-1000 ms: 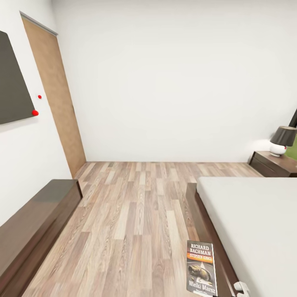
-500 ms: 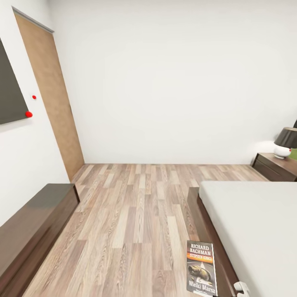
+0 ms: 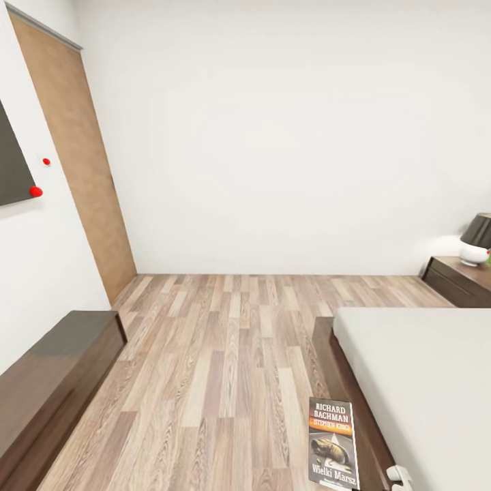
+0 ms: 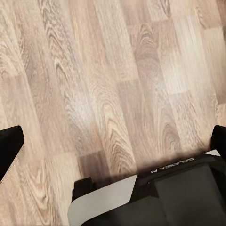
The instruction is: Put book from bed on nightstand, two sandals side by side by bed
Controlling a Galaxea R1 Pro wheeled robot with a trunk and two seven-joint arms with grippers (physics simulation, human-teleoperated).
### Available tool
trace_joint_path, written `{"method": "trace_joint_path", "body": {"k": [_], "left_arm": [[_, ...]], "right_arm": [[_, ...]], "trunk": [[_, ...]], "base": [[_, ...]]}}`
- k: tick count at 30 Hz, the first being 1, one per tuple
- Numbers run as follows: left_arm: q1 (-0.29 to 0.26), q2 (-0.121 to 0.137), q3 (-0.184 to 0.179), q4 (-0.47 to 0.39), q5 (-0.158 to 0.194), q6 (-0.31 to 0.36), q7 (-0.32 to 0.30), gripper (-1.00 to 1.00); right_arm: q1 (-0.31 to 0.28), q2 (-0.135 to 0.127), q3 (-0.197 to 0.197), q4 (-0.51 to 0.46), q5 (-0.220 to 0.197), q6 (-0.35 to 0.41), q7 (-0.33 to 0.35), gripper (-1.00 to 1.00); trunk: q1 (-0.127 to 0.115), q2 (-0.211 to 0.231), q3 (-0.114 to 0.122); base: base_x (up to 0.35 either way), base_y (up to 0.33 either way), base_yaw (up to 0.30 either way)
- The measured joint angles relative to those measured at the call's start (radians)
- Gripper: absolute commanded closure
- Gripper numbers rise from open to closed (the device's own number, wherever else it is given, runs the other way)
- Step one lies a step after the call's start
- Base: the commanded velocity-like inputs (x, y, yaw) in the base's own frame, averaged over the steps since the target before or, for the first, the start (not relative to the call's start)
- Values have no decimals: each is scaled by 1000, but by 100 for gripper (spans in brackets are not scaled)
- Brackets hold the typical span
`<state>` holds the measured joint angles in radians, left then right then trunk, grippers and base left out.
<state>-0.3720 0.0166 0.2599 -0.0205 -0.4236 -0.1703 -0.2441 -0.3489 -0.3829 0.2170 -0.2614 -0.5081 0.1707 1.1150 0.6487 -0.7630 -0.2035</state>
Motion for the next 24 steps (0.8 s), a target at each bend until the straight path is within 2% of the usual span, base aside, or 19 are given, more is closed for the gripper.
{"method": "trace_joint_path", "body": {"k": [24], "left_arm": [[0,0,0,0,0,0,0,-100]], "right_arm": [[0,0,0,0,0,1,0,100]], "trunk": [[0,0,0]], "base": [[243,0,0]]}}
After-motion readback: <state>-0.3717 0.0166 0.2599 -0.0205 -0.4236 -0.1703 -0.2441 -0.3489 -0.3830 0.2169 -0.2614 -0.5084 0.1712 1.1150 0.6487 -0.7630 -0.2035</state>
